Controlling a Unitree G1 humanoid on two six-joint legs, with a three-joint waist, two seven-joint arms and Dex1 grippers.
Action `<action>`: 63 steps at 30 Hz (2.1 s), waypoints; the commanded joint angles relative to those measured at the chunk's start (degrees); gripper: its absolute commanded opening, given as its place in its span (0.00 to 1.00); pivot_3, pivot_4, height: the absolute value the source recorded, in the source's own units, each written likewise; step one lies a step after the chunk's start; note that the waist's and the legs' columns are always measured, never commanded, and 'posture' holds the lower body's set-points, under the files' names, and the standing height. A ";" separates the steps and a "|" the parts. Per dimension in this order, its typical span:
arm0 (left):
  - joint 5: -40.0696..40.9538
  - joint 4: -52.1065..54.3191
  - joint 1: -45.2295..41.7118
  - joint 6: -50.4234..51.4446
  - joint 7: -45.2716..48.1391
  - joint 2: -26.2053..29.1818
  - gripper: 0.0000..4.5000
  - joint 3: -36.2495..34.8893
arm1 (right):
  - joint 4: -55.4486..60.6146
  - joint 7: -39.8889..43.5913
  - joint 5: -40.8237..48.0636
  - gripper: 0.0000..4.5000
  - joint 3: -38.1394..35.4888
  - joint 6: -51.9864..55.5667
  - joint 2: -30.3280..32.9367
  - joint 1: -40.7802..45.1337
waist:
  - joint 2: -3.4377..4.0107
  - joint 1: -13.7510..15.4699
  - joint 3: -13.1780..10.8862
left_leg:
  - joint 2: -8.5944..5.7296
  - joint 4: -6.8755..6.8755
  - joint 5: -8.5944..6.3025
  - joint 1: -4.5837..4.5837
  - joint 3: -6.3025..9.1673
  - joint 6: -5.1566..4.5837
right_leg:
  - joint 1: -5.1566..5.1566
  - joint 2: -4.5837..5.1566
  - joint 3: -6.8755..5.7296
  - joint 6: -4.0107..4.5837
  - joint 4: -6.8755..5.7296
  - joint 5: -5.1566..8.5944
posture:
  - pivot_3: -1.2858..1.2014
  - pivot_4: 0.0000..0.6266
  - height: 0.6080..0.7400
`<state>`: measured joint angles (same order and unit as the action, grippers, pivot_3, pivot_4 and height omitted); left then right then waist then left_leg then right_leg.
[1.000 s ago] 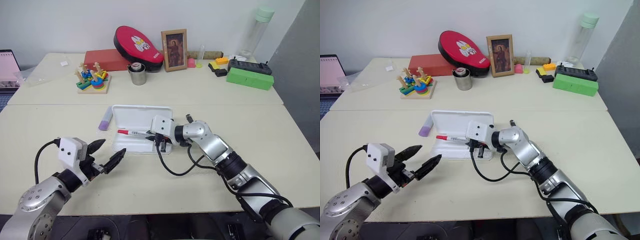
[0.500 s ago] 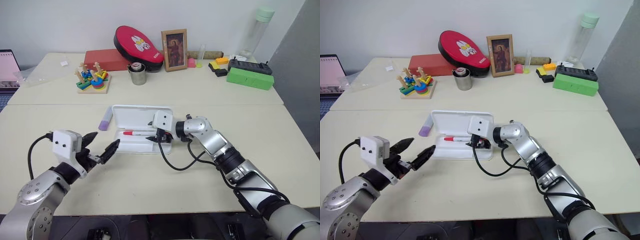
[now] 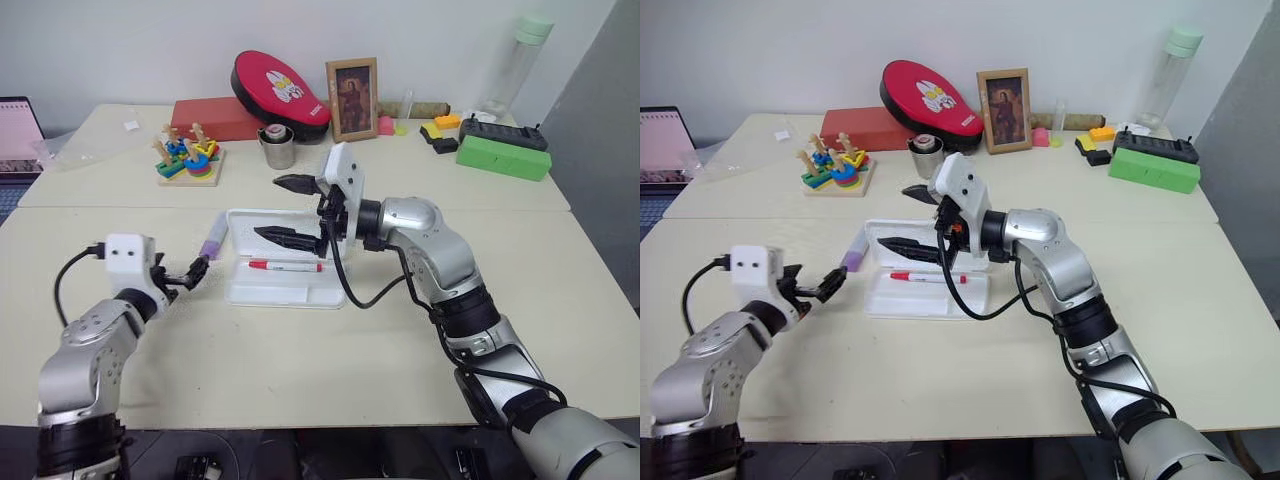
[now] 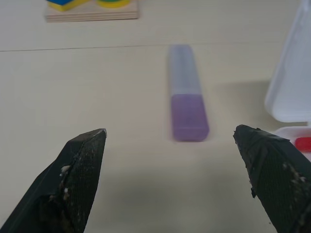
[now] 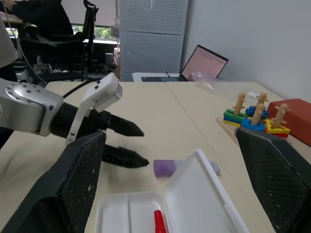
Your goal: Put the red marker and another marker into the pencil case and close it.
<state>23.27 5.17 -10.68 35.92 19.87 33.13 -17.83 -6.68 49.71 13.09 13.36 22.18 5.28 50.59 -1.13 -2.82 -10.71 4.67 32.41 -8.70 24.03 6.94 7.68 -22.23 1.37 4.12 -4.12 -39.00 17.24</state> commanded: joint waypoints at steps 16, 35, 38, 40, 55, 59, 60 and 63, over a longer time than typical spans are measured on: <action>-8.34 -20.25 -14.98 -3.30 3.11 -0.86 0.61 7.76 | 7.01 -5.51 3.48 1.00 -3.84 3.93 2.26 0.32 | 0.01 -0.08 0.00 | -0.01 -0.17 0.01 -0.02 0.01 0.01 | -0.01 0.01 -0.02 0.14 -0.01 -0.08 | 0.52 0.24 1.00; 9.32 -0.40 -13.50 -10.16 2.58 -0.89 0.26 -13.77 | 12.24 -2.40 11.62 1.00 -8.57 9.50 8.17 -0.47 | -0.06 -0.32 -0.04 | 0.01 -0.23 0.02 0.08 0.03 0.01 | -0.07 0.01 -0.04 0.14 0.03 -0.08 | 0.52 0.24 1.00; 13.09 10.40 -8.22 -8.82 15.44 6.77 0.26 -10.60 | 17.61 4.88 17.57 1.00 -8.69 15.03 14.52 -3.60 | -0.11 -0.05 -0.06 | 0.01 -0.28 0.02 0.12 0.02 0.02 | -0.07 0.03 -0.05 0.15 0.09 -0.08 | 0.52 0.24 1.00; 15.05 15.31 -4.92 -6.68 22.60 12.48 0.26 -7.72 | 18.94 6.05 18.53 1.00 -8.48 16.15 17.25 -5.05 | -0.08 0.11 -0.08 | -0.07 -0.33 0.01 0.05 -0.03 0.02 | -0.01 0.14 -0.05 0.12 0.14 -0.06 | 0.52 0.24 1.00; -2.25 1.68 -5.06 -26.85 54.11 27.90 0.26 14.64 | 23.66 8.30 14.61 1.00 -1.30 15.97 24.28 -11.43 | 0.11 -0.42 -0.20 | 0.03 -0.38 0.00 -0.01 -0.27 0.00 | -0.23 0.04 0.14 0.03 0.08 0.22 | 0.52 0.24 1.00; -4.68 -6.80 -11.98 -30.80 59.72 26.15 0.26 19.05 | 24.36 7.48 14.25 1.00 -1.38 16.06 24.54 -12.19 | 0.11 -0.10 -0.20 | 0.04 -0.37 0.00 0.15 -0.26 -0.01 | -0.36 0.03 0.12 0.04 0.07 0.21 | 0.52 0.24 1.00; -5.22 -8.19 -12.85 -31.58 60.87 25.92 0.26 19.83 | 24.71 7.24 14.26 1.00 -1.39 16.20 24.59 -12.44 | 0.12 -0.06 -0.20 | 0.05 -0.37 0.00 0.26 -0.26 -0.01 | -0.44 0.02 0.12 0.04 0.07 0.20 | 0.52 0.24 1.00; -6.97 -12.06 -14.87 -33.46 64.35 25.49 0.26 22.21 | 25.95 6.07 14.55 1.00 -1.62 16.98 24.77 -13.28 | 0.11 -0.19 -0.20 | 0.04 -0.36 0.01 0.32 -0.23 -0.01 | -0.50 0.02 0.10 0.15 0.04 0.14 | 0.52 0.24 1.00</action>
<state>17.72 -4.47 -23.82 4.64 81.24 58.67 3.09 16.34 56.95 27.61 12.60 39.20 29.70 37.76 -1.01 -3.01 -10.91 4.71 32.04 -8.69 24.36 6.71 7.67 -22.73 1.38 4.22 -3.93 -38.96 17.35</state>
